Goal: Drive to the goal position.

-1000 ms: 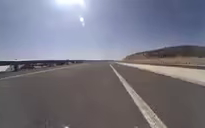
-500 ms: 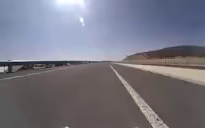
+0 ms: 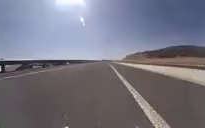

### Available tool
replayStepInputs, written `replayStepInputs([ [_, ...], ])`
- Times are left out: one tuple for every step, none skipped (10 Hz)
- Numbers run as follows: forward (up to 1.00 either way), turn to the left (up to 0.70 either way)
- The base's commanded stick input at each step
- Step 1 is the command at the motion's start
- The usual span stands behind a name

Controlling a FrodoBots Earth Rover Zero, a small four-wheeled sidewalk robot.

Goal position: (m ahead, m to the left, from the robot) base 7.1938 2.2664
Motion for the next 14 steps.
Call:
replayStepInputs([
  [1.0,0.0],
  [1.0,0.0],
  [1.0,0.0],
  [1.0,0.0],
  [1.0,0.0],
  [1.0,0.0],
  [1.0,0.0],
  [1.0,0.0],
  [1.0,0.0],
  [1.0,0.0],
  [1.0,0.0],
  [1.0,0.0],
  [1.0,0.0],
  [1.0,0.27],
])
